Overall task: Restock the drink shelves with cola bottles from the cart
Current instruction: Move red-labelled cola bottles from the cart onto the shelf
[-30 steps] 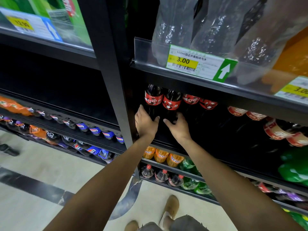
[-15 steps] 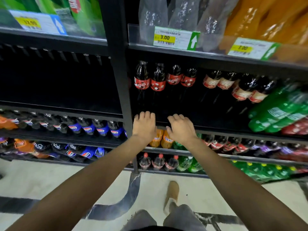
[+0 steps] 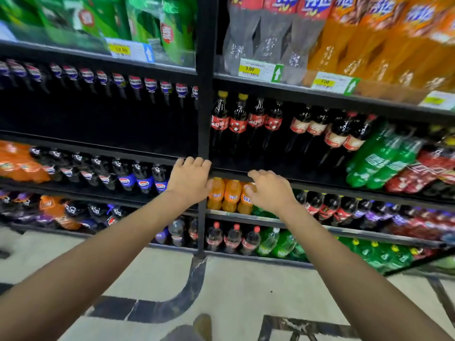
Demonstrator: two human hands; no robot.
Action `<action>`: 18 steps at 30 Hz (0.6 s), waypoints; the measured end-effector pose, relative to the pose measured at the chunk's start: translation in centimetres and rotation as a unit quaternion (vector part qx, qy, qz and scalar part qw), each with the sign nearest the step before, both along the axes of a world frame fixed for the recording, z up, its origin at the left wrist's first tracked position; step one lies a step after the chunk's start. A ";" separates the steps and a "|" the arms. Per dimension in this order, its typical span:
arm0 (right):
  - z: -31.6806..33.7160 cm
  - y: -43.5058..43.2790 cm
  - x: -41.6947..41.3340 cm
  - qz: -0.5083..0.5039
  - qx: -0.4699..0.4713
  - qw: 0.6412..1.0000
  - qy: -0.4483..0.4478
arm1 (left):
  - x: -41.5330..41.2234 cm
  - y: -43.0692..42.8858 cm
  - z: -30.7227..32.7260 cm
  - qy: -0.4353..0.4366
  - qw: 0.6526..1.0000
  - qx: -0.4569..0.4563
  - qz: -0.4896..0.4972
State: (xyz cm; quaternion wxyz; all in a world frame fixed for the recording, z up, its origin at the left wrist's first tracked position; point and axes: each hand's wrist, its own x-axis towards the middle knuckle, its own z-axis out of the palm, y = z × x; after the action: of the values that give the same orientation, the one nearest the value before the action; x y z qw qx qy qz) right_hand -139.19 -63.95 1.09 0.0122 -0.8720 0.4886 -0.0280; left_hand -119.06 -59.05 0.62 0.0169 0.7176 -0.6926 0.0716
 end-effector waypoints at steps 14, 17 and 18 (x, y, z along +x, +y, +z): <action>-1.7 15.4 17.2 0.262 0.071 0.962 -0.031 | 11.0 25.0 0.9 0.019 0.967 0.089 0.237; -1.3 19.5 23.6 0.332 0.075 0.940 -0.029 | 15.3 30.3 0.8 0.046 0.945 0.086 0.313; -1.2 20.9 25.8 0.354 0.078 0.932 -0.025 | 16.8 32.0 0.7 0.051 0.936 0.086 0.336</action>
State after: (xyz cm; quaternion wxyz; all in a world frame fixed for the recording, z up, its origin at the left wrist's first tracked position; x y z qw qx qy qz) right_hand -113.35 -43.05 -0.11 0.1017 -0.9837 0.1481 -0.0048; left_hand -102.24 -27.07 1.28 -0.0351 0.9099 -0.4126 -0.0233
